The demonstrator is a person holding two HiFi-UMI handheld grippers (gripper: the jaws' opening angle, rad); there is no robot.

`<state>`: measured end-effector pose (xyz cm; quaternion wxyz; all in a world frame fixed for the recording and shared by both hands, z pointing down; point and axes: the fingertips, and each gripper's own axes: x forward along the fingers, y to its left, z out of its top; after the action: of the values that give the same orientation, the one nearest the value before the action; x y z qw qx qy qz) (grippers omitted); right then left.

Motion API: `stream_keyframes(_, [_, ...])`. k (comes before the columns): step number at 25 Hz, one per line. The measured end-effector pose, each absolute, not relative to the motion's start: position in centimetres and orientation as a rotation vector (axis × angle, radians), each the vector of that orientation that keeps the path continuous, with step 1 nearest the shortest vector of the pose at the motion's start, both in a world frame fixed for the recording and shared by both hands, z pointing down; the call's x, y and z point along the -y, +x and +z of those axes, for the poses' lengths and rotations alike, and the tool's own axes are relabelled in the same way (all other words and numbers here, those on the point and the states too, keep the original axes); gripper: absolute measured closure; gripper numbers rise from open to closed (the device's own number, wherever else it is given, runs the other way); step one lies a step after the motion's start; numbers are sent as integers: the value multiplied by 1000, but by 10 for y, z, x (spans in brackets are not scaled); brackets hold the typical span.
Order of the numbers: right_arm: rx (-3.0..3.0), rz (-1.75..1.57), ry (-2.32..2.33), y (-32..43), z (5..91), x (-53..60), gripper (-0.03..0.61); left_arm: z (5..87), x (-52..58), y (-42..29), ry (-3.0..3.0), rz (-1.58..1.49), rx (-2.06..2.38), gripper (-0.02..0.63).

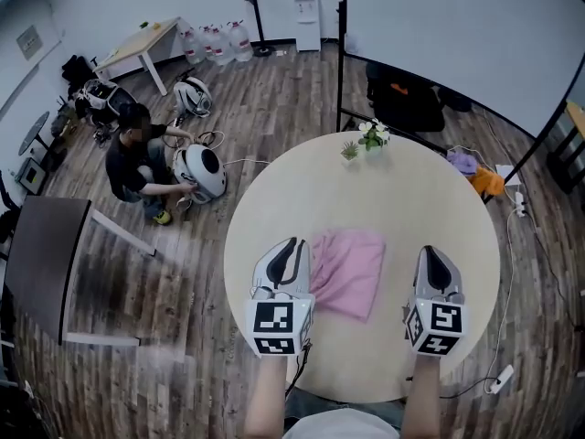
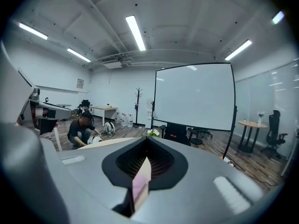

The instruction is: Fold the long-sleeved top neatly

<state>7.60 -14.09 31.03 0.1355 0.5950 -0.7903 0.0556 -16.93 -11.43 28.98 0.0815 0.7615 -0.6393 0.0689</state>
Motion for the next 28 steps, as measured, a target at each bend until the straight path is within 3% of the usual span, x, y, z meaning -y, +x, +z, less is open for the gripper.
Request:
stream_keyframes(6, [2329, 136, 1744, 81, 292, 132, 554, 269, 106, -158, 2310, 219, 1954, 609])
stream_keyframes(28, [2372, 72, 1789, 89, 264, 118, 555, 251, 89, -154, 2331, 186, 2002, 611])
